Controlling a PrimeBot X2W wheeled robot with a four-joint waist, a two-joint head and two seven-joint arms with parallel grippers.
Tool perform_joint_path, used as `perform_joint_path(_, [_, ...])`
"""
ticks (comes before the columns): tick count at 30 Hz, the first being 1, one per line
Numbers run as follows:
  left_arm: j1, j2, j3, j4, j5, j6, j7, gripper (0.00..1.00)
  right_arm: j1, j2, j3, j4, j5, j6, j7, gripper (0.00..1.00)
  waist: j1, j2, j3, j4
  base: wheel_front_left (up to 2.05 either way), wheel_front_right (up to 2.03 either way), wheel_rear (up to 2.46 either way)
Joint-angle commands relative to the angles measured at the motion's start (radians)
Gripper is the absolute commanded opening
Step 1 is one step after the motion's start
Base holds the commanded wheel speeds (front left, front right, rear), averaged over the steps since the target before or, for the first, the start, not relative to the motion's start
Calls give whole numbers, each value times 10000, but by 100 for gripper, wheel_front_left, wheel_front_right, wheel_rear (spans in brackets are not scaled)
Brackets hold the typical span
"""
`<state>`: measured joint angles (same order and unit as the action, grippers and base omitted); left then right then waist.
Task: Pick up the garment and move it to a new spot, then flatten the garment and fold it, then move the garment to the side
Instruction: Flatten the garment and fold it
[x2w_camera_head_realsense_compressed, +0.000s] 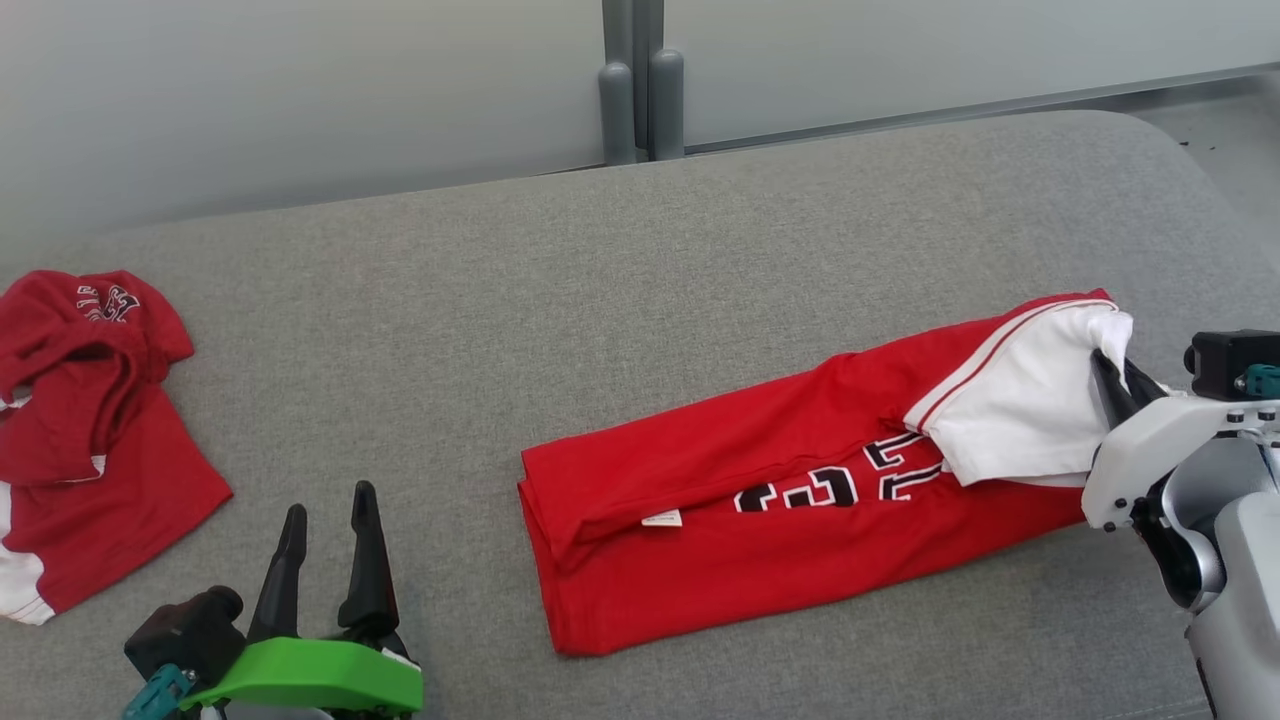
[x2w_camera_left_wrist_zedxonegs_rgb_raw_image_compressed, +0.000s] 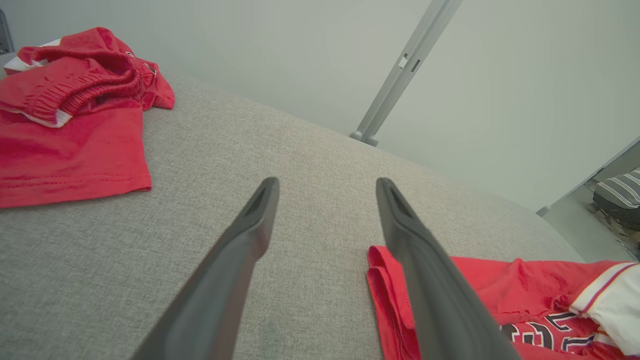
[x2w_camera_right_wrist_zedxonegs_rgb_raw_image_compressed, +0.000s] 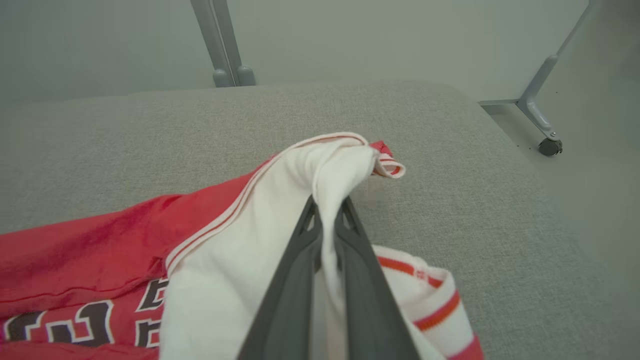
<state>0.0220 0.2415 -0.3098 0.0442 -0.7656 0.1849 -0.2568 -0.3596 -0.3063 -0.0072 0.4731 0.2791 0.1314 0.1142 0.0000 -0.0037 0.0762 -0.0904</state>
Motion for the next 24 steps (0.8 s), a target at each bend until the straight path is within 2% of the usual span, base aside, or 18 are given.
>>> perform_joint_path(1, [-176, 7, 2, 41, 49, -28, -43, 100, 164, 48, 13, -201, -59, -13, 34, 0, 0, 37, -31, 15, 0, 0, 0])
perform_joint_path(11, [-102, 62, -39, 67, -10, -56, -15, 100, 920, 822, 814, -2692, -122, -12, 555, 0, 0, 37, -266, 240, 0, 0, 0])
perform_joint_path(15, [-64, 87, -64, 32, -19, -30, 17, 100, 1186, 1241, 1405, -3407, -110, -10, 786, 0, 0, 37, -384, 407, 0, 0, 0])
perform_joint_path(16, [-36, 96, -84, 20, -27, -25, 31, 100, 1296, 1516, 1640, -3626, -142, -9, 835, 0, 0, 37, -436, 497, 0, 0, 0])
perform_joint_path(24, [-11, 95, -232, 39, -25, -73, 86, 100, 1567, 2414, 2484, -3175, 72, -7, 628, 0, 0, 37, -605, 997, 0, 0, 0])
